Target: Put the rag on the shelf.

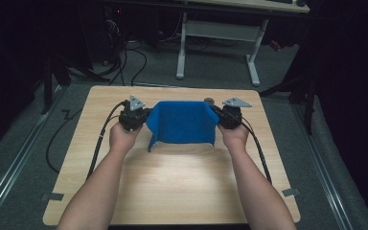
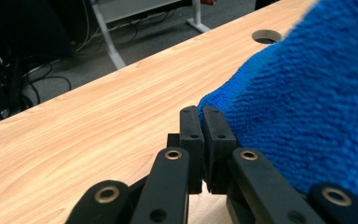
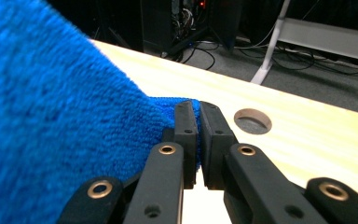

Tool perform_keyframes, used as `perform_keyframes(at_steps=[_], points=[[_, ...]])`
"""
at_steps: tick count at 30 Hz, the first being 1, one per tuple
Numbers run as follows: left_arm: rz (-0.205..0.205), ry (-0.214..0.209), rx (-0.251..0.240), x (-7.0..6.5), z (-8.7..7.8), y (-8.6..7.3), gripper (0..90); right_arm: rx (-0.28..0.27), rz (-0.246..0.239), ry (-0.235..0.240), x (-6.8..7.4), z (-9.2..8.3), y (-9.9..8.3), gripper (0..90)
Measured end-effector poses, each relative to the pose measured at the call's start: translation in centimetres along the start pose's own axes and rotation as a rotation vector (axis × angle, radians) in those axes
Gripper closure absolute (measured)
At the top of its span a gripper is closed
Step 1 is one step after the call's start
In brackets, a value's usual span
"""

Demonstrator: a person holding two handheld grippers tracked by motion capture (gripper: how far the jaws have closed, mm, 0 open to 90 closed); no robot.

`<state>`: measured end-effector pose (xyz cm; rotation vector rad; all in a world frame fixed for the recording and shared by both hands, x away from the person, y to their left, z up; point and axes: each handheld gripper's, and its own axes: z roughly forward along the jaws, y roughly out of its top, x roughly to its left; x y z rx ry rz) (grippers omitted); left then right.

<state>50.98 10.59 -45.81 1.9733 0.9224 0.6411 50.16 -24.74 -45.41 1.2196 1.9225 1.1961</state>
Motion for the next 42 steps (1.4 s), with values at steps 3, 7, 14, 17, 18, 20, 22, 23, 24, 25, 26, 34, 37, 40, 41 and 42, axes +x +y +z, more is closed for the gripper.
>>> perform_keyframes(at_steps=[3, 7, 14, 17, 18, 20, 22, 23, 24, 25, 26, 34, 37, 40, 41, 42], points=[[-0.004, -0.013, 0.004, -0.3, 0.2, -0.6, 87.8, 0.003, 0.0, 0.011, 0.4, 0.1, -0.5, 87.0], [-0.004, -0.018, 0.012, -0.4, 0.5, -1.2, 87.8, -0.001, -0.007, 0.01, 0.6, 0.0, -1.0, 87.0], [-0.013, -0.023, 0.043, -0.5, 0.9, -2.6, 87.7, 0.04, -0.002, 0.008, 0.4, 0.1, -2.4, 87.0], [-0.023, -0.027, 0.05, -0.5, 1.0, -3.1, 87.6, 0.043, 0.005, 0.009, 0.5, 0.2, -3.0, 86.9], [-0.027, -0.029, 0.053, -0.5, 0.9, -3.3, 87.5, 0.05, 0.002, 0.012, 0.4, 0.3, -3.2, 86.9], [-0.03, -0.032, 0.057, -0.5, 0.9, -3.6, 87.4, 0.068, 0.0, 0.009, 0.5, 0.4, -3.6, 86.9], [-0.034, -0.033, 0.057, -0.5, 0.9, -3.8, 87.3, 0.078, -0.006, 0.011, 0.6, 0.6, -3.9, 86.8], [-0.035, -0.033, 0.056, -0.5, 0.9, -3.9, 87.2, 0.082, -0.005, 0.01, 0.7, 0.6, -4.0, 86.8], [-0.036, -0.034, 0.056, -0.5, 0.9, -4.0, 87.1, 0.085, -0.008, 0.01, 0.7, 0.6, -4.1, 86.7], [-0.037, -0.035, 0.055, -0.5, 0.8, -4.0, 87.1, 0.084, -0.01, 0.011, 0.8, 0.7, -4.1, 86.6], [-0.039, -0.036, 0.056, -0.5, 0.8, -4.1, 87.0, 0.086, -0.008, 0.012, 0.9, 0.7, -4.2, 86.6], [-0.064, -0.049, 0.045, -0.7, 0.6, -4.0, 72.1, 0.093, -0.008, 0.006, 1.0, 0.5, -4.4, 76.9], [-0.075, -0.036, 0.033, -0.7, 0.3, -4.0, 61.2, 0.085, -0.008, -0.004, 0.8, 0.0, -4.4, 69.8], [-0.095, -0.016, 0.009, -0.6, -0.3, -4.1, 53.9, 0.081, 0.007, -0.01, 0.3, -0.7, -4.5, 66.7], [-0.099, -0.012, 0.002, -0.6, -0.5, -4.1, 53.0, 0.082, 0.012, -0.014, 0.2, -0.9, -4.5, 64.9], [-0.106, -0.011, -0.005, -0.6, -0.6, -4.2, 51.9, 0.081, 0.011, -0.022, 0.1, -1.0, -4.5, 63.6]])
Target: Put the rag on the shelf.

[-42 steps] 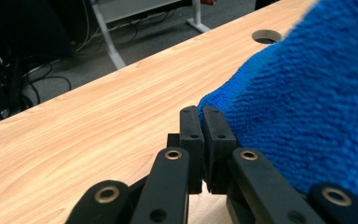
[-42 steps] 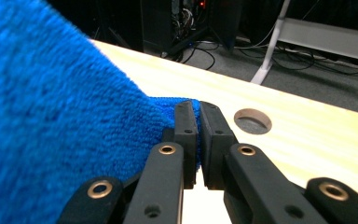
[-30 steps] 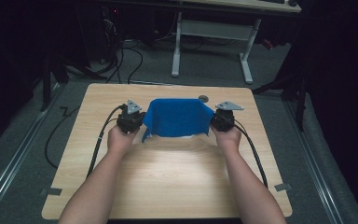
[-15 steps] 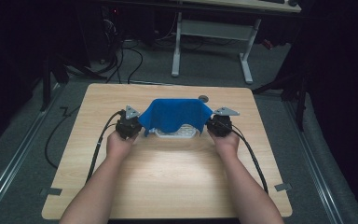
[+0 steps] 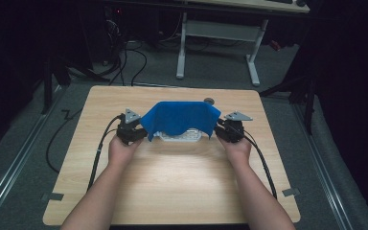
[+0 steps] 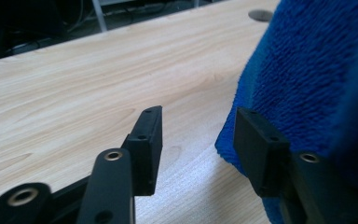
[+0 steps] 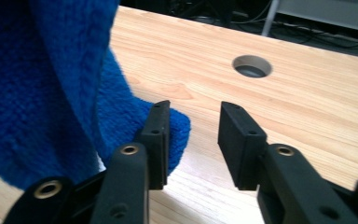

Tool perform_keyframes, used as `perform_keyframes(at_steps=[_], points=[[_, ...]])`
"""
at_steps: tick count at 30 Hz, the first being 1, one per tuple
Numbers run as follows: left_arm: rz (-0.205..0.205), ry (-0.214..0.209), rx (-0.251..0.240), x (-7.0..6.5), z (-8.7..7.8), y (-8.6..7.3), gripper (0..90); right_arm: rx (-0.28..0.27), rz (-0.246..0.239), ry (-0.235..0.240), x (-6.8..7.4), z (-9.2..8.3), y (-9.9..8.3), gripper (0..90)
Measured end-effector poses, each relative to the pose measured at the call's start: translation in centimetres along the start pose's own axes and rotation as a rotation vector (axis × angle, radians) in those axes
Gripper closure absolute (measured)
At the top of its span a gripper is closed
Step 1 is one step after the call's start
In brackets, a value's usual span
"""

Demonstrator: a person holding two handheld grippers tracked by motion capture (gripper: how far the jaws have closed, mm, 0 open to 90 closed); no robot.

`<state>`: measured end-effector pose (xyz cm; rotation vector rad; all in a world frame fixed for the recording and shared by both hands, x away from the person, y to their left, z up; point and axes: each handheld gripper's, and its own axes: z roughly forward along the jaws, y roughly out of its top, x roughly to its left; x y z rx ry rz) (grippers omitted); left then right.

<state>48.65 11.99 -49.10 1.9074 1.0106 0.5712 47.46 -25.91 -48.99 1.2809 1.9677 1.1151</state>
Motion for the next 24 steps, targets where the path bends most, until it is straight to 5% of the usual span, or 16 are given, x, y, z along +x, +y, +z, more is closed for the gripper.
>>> perform_keyframes(at_steps=[24], points=[[-0.005, 0.036, -0.012, 0.5, -1.8, -0.6, 49.2, -0.039, -0.029, -0.051, -0.5, -2.5, 0.3, 50.1]])
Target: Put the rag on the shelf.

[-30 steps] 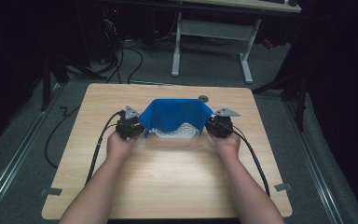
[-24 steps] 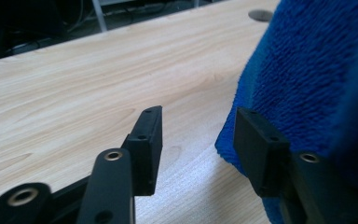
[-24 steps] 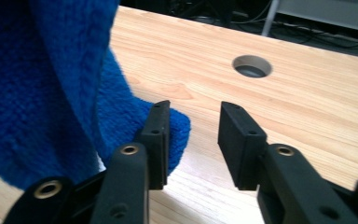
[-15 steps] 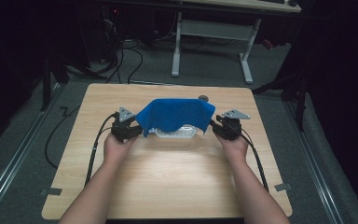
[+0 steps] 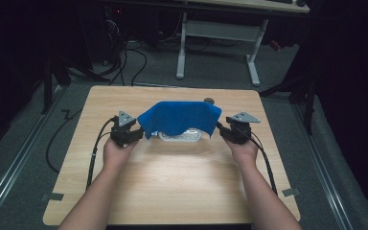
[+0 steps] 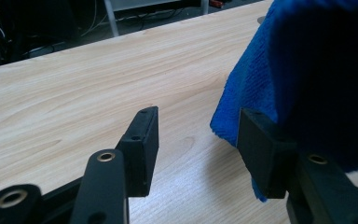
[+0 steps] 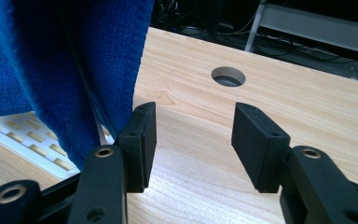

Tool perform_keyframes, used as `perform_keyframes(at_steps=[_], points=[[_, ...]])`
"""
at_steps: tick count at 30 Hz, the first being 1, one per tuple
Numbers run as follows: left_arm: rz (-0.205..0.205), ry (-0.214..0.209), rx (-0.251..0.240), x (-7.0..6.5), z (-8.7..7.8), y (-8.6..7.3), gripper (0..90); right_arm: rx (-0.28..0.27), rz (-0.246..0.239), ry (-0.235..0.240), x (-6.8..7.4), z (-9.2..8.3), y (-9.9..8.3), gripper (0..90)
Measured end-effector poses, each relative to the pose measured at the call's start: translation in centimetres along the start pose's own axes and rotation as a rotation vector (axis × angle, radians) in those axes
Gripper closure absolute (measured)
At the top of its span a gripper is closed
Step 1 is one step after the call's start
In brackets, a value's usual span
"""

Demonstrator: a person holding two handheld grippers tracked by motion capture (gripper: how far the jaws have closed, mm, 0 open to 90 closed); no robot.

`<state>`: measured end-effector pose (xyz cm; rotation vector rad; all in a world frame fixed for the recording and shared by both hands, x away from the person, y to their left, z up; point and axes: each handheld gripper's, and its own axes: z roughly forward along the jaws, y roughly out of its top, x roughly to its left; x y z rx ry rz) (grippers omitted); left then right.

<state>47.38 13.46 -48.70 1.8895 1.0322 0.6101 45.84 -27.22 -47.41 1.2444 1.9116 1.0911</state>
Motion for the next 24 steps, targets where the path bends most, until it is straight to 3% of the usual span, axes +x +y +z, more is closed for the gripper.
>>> perform_keyframes(at_steps=[5, 17, 19, 24], points=[[-0.013, 0.002, 0.001, 0.0, -0.9, -0.2, 49.1, 0.002, 0.006, -0.004, 0.0, -0.5, 0.0, 46.7], [-0.047, 0.008, 0.007, 0.7, -3.1, -1.8, 48.6, -0.022, -0.059, 0.0, 0.7, -2.6, 0.3, 39.9], [-0.046, 0.01, 0.012, 0.8, -3.4, -2.1, 48.1, -0.056, -0.057, -0.001, 0.8, -3.0, 0.1, 40.2], [-0.046, 0.005, 0.019, 0.7, -4.6, -3.0, 47.3, -0.024, -0.069, 0.003, 1.0, -4.1, -0.3, 36.4]])
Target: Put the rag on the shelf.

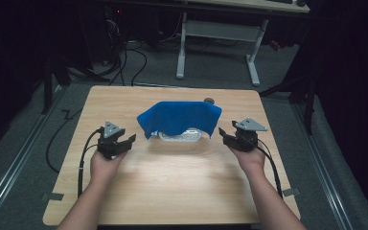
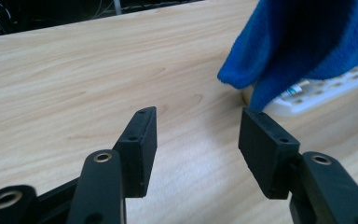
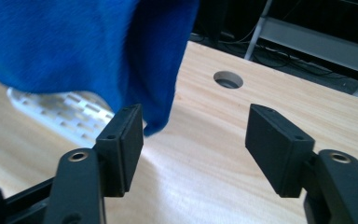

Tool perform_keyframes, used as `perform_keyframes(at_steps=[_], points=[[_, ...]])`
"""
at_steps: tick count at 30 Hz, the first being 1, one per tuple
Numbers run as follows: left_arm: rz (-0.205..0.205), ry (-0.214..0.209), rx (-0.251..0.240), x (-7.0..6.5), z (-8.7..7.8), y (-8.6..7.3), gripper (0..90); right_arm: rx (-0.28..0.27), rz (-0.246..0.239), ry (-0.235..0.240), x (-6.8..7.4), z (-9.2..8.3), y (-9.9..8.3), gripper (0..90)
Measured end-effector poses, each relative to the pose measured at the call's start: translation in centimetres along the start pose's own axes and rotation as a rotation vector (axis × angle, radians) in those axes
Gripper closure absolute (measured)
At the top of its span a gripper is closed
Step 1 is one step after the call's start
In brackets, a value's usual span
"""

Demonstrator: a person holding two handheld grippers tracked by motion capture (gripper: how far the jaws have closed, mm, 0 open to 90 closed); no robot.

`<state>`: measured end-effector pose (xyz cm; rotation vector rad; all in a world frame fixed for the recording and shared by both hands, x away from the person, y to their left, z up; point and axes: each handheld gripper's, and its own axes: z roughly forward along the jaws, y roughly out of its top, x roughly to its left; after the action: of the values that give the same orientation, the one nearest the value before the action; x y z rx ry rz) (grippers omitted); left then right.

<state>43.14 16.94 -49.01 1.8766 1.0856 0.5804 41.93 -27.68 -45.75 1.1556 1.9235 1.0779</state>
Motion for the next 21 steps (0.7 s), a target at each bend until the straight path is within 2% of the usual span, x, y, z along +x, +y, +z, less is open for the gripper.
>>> perform_keyframes(at_steps=[3, 4, 5, 7, 8, 9, 10, 14, 15, 18, 19, 20, 21], points=[[-0.002, -0.006, 0.001, -0.2, -0.6, -0.5, 47.2, -0.02, -0.023, 0.001, 0.3, -0.8, -0.4, 36.2], [-0.002, -0.009, 0.004, -0.3, -0.9, -0.8, 46.8, -0.03, -0.037, -0.007, 0.6, -1.8, -0.8, 35.7], [0.002, -0.013, 0.01, -0.6, -1.6, -1.3, 46.6, -0.029, -0.046, -0.006, 0.7, -2.1, -1.0, 35.3], [0.001, -0.019, 0.009, -0.8, -2.0, -1.6, 46.3, 0.011, -0.054, -0.008, 1.1, -3.0, -1.3, 32.1], [0.002, -0.031, 0.009, -1.4, -2.9, -2.2, 46.0, 0.006, -0.059, -0.017, 1.4, -3.7, -1.7, 30.9], [0.002, -0.031, 0.009, -1.4, -2.9, -2.2, 45.7, 0.006, -0.059, -0.017, 1.4, -3.7, -1.7, 30.9], [0.013, -0.04, 0.014, -2.0, -3.8, -2.9, 45.5, -0.029, -0.053, -0.014, 2.0, -4.9, -2.5, 29.6], [0.017, -0.076, 0.032, -3.7, -5.3, -4.5, 43.5, -0.013, -0.031, 0.015, 3.4, -6.8, -3.8, 26.4], [0.017, -0.076, 0.032, -3.7, -5.3, -4.5, 43.1, -0.013, -0.031, 0.015, 3.4, -6.8, -3.8, 26.4], [0.016, -0.118, 0.05, -6.3, -5.8, -5.8, 42.0, -0.006, -0.036, 0.04, 5.6, -8.2, -5.5, 25.0], [0.017, -0.129, 0.049, -7.1, -5.7, -6.0, 41.8, 0.001, -0.032, 0.047, 6.0, -8.4, -5.8, 24.6], [0.017, -0.129, 0.049, -7.1, -5.7, -6.0, 41.6, 0.001, -0.032, 0.047, 6.0, -8.4, -5.8, 24.6], [0.019, -0.14, 0.049, -8.1, -5.5, -6.2, 41.6, 0.012, -0.035, 0.056, 6.5, -8.4, -6.2, 24.1]])
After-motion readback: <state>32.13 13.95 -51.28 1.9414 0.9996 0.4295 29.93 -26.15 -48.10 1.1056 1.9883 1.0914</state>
